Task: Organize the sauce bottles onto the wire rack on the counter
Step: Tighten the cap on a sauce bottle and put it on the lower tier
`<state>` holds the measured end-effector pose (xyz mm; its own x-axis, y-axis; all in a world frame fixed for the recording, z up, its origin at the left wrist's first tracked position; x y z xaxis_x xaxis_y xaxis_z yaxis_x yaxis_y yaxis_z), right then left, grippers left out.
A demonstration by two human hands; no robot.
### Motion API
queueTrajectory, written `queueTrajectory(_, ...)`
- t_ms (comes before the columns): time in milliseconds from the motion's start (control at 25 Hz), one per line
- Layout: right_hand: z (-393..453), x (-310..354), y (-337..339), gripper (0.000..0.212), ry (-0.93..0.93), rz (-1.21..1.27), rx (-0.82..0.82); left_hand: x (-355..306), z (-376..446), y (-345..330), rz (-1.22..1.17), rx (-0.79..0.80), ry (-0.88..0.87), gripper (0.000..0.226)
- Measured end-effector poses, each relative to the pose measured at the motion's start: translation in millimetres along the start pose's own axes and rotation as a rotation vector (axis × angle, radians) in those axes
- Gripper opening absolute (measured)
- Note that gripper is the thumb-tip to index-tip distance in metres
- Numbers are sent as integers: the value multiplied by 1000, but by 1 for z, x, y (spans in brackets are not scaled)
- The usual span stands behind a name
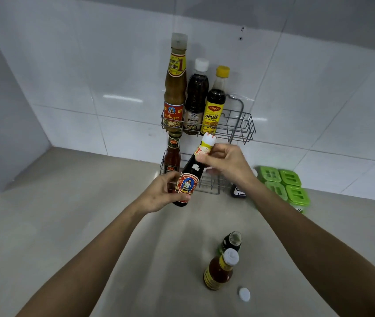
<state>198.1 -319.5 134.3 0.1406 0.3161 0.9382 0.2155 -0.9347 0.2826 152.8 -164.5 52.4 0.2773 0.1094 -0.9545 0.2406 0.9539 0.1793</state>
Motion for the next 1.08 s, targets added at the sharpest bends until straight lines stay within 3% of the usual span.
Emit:
queueTrajectory(120, 9, -20, -18, 37, -27, -33, 75, 6, 10, 0, 15, -39, -27, 52)
queueTrajectory(240, 15, -22, -17, 34, 86, -92, -14, 9, 24, 4, 91, -63, -69, 61)
queueTrajectory(440, 33, -23, -6, 40, 262, -304, -260, 46, 28, 44, 629, -108, 28, 92)
queueTrajectory(600, 49, -21, -13, 43, 350, -499, -328, 94, 22, 43, 1010, 201, 171, 95)
queueTrajectory(880, 100, -49, -35, 47, 241, -638, -257, 108, 30, 42, 1161, 299, 163, 97)
queueTrajectory(1080, 120, -72, -40, 48, 81, -578, -195, 114, 28, 43, 1167, 316, 159, 96)
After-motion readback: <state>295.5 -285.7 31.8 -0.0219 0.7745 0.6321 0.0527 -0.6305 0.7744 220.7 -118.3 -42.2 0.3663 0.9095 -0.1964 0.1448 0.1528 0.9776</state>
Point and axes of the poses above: each hand's wrist, its own z-axis towards the middle knuckle, its own y-axis out of the back of the hand, x = y × z, the point moved 9 cm from there along z, towards the middle knuckle, and after that the axes turned 15 degrees about -y, right-handed, at the moved point
